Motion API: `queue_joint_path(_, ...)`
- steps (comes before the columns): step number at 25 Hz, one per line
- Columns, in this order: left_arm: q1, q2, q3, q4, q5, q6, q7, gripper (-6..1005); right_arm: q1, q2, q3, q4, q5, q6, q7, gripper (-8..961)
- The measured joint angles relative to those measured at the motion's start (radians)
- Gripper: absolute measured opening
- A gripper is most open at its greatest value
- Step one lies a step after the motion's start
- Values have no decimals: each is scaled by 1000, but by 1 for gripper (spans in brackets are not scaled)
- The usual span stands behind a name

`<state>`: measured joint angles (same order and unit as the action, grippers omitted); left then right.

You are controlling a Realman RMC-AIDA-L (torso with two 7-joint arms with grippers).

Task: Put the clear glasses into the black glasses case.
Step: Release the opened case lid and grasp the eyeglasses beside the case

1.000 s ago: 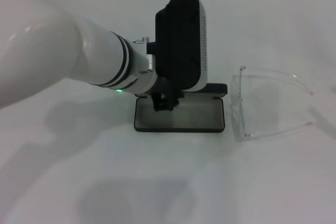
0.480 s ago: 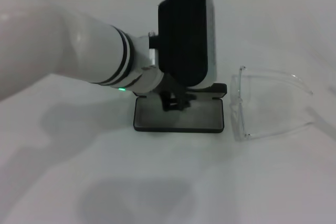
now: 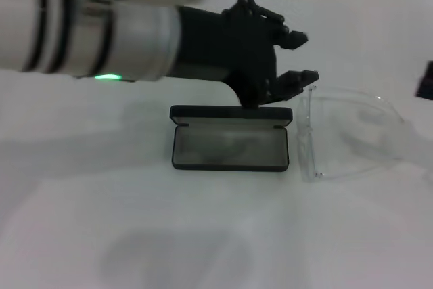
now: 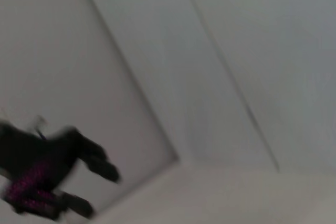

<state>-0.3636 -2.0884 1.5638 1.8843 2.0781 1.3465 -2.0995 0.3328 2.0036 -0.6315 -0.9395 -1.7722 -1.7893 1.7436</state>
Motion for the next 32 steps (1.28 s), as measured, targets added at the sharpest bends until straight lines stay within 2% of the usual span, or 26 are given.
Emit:
queue_joint_path(2,37,0,-76,-34,-131,39,53,419,27,1,-68,-105,-57,11,153,689)
queue_joint_path(5,80,0,-195,-129,-318,121,140,417,76,-1,-179,-286,-177,36,412,689)
queue_joint_path(8,98,1,-336,-300,-507,250,248,416,139,-4,-258,-377,-313,66,601,689)
queue_joint_path(11,86,5,-496,-526,-664,418,369,414,251,-11,-312,-379,-434,61,748,689)
queue_joint_path(13,66,15,-597,-682,-722,512,442,412,324,-13,-352,-363,-508,57,817,690)
queue_joint_path(15,51,29,-660,-815,-737,564,507,412,380,-12,-390,-356,-578,54,873,690)
queue_joint_path(16,46,36,-676,-874,-739,577,540,412,428,-9,-423,-346,-628,45,923,690)
queue_joint_path(20,42,53,-690,-1013,-732,591,653,411,505,-3,-470,-288,-702,25,983,690)
queue_joint_path(25,49,46,-688,-1055,-725,592,715,411,592,16,-539,-134,-797,65,1000,689)
queue_joint_path(32,46,42,-690,-1092,-705,594,758,411,657,16,-562,15,-797,168,992,673)
